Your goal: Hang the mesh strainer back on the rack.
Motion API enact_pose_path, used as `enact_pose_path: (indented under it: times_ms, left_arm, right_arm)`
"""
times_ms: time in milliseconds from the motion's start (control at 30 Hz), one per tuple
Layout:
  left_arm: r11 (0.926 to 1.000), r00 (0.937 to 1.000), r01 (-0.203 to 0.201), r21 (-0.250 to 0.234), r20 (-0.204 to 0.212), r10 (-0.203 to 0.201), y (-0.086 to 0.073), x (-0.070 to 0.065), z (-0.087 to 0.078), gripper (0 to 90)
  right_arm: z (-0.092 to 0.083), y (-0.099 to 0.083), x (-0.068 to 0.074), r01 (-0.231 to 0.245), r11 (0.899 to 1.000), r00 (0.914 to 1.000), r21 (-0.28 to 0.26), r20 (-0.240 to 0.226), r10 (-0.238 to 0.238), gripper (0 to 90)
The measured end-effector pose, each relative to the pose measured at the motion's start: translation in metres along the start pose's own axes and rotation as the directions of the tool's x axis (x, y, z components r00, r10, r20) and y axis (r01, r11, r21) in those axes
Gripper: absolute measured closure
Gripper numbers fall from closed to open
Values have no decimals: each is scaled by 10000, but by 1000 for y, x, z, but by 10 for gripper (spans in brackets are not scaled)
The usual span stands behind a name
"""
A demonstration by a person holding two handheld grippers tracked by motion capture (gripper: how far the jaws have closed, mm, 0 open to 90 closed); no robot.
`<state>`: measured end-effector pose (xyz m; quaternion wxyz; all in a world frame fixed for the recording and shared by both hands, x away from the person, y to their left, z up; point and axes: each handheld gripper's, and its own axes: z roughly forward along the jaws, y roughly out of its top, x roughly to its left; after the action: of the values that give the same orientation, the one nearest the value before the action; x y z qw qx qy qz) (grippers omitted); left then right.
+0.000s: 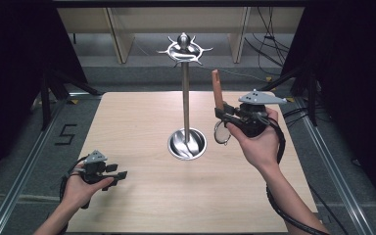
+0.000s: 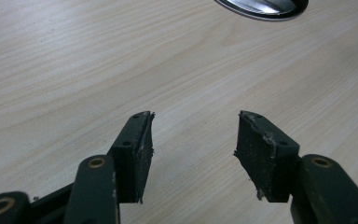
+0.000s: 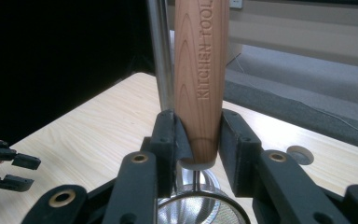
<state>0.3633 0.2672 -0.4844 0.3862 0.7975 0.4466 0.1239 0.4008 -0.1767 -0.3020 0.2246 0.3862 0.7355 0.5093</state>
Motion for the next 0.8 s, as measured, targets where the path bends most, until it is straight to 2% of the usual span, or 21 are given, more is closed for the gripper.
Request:
enact_pose_path:
  times_ms: [167,200,233,267,300,333,433,667,800]
  left_arm:
    - [10000,10000,8,-14,-3,-8,0,0,0,446]
    - [10000,10000,3,-14,-17,-3,0,0,0,446]
    - [10000,10000,3,-14,-17,-3,0,0,0,446]
    - [10000,10000,26,-62,-2,-26,0,0,0,446]
    - [10000,10000,30,-47,44,-30,0,0,0,446]
    - [10000,10000,26,-44,40,-26,0,0,0,446]
    - [10000,10000,40,-68,-2,-40,0,0,0,446]
    - [10000,10000,-15,4,52,15,0,1,-1,445]
    - [10000,10000,39,-79,-6,-39,0,0,0,445]
  right_arm:
    - [0,2,0,80,9999,10000,-85,12,-79,693]
    - [0,3,2,-113,9999,9999,-65,95,114,693]
    - [0,3,2,-113,9999,9999,-65,95,114,693]
    - [2,4,1,124,9998,9999,-180,-9,-124,693]
    - [1,5,1,100,9999,9999,-110,-4,-100,693]
    - [0,6,3,-141,9999,9999,37,19,141,693]
    - [2,6,2,112,9999,9999,-108,35,-112,693]
    - [3,8,3,-65,9999,9999,-117,-84,64,693]
    - [3,9,3,-3,9999,10000,-153,-15,3,693]
